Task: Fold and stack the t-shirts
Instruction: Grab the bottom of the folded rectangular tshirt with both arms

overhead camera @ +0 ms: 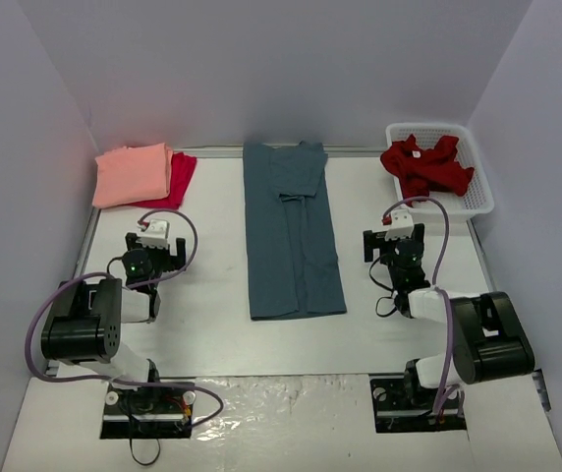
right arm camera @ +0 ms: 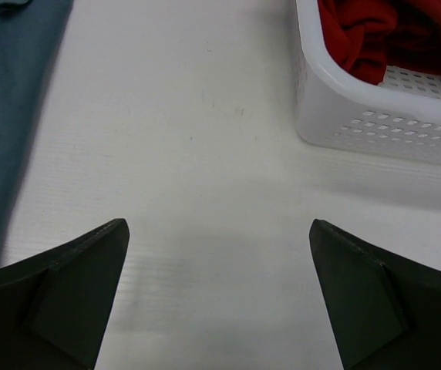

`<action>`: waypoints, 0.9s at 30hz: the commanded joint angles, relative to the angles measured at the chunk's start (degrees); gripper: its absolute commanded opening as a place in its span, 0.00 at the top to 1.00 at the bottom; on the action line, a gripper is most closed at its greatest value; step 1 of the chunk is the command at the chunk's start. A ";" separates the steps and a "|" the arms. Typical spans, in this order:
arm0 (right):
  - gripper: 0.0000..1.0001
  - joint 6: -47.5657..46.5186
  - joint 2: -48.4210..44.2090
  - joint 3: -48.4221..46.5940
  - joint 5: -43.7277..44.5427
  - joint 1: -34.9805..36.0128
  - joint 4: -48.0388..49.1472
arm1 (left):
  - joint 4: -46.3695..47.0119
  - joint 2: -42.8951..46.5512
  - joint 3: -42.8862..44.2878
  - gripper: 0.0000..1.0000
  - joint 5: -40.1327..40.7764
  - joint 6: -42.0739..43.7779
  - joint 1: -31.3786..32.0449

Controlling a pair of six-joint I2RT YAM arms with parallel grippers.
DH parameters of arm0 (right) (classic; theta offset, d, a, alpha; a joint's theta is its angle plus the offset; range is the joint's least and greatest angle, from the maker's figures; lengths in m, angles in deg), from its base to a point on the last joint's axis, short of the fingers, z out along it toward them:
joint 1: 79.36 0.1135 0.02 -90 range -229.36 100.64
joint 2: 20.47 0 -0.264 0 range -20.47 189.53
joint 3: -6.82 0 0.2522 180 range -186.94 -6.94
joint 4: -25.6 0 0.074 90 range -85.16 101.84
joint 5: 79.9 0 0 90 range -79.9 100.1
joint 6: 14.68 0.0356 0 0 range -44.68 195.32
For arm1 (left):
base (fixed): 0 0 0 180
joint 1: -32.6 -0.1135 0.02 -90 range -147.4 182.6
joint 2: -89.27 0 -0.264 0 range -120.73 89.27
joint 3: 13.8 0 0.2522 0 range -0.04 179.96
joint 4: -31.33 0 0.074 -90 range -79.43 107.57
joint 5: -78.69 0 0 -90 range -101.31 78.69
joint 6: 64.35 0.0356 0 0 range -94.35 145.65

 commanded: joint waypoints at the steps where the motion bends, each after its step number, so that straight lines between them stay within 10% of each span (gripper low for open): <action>1: 0.00 -0.20 0.76 2.52 2.75 -0.34 17.33 | 1.11 0.58 3.44 0.06 2.19 -0.21 0.41; 17: 0.00 3.32 12.70 7.09 1.17 -3.07 38.59 | 0.31 0.66 3.62 0.06 3.25 -0.57 0.68; 27: 0.00 4.64 12.54 3.31 3.19 -3.33 30.97 | 0.31 0.66 3.62 0.06 3.33 -0.57 0.59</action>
